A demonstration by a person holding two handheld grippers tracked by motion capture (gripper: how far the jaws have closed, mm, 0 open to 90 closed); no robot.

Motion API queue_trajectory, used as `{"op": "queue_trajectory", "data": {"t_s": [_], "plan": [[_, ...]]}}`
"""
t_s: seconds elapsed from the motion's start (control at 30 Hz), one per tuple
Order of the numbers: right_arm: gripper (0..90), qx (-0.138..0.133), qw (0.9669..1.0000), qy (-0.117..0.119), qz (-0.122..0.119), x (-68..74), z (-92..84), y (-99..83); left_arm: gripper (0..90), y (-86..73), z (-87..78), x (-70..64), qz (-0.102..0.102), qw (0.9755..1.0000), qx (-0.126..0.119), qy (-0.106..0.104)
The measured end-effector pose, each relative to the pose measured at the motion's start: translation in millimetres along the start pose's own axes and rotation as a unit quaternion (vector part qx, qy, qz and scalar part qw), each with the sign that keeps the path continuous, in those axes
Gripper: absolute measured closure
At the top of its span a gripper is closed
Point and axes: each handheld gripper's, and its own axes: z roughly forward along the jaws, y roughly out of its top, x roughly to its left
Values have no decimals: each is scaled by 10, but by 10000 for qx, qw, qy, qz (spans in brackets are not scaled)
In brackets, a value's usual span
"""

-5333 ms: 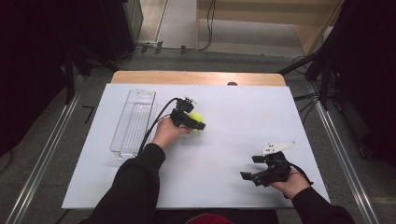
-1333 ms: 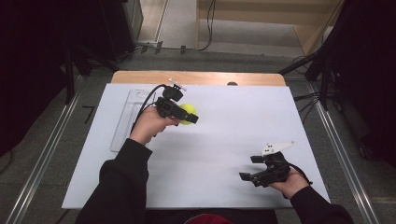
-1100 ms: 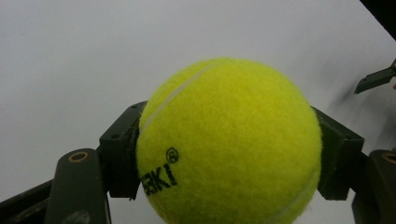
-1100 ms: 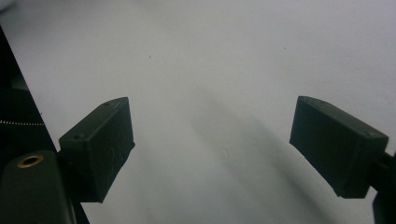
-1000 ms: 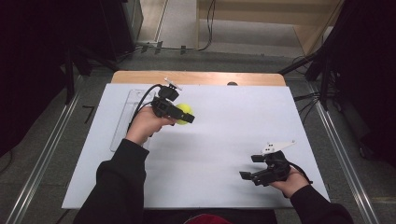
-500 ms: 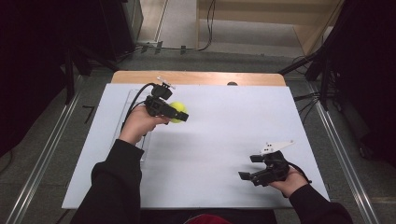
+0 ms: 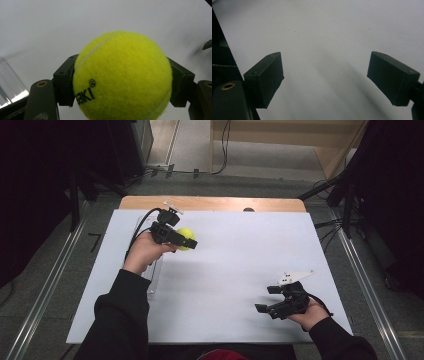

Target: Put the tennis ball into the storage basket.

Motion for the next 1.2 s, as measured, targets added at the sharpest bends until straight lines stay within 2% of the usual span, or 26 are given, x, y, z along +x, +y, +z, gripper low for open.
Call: {"op": "queue_trajectory", "data": {"t_s": [0.1,0.4,0.87,1.2], "plan": [[116,3,10000,2,-4,1,4,2,267,-13,-18,21,-90,10000,-40,-1],[116,13,10000,24,-44,10,24,12,267,-39,-91,76,-114,9999,-115,27],[116,3,10000,38,-56,12,27,9,267,-90,-188,197,-290,9994,-181,103],[116,14,10000,39,-59,12,30,5,267,-134,-252,292,-423,9984,-210,303]]}}
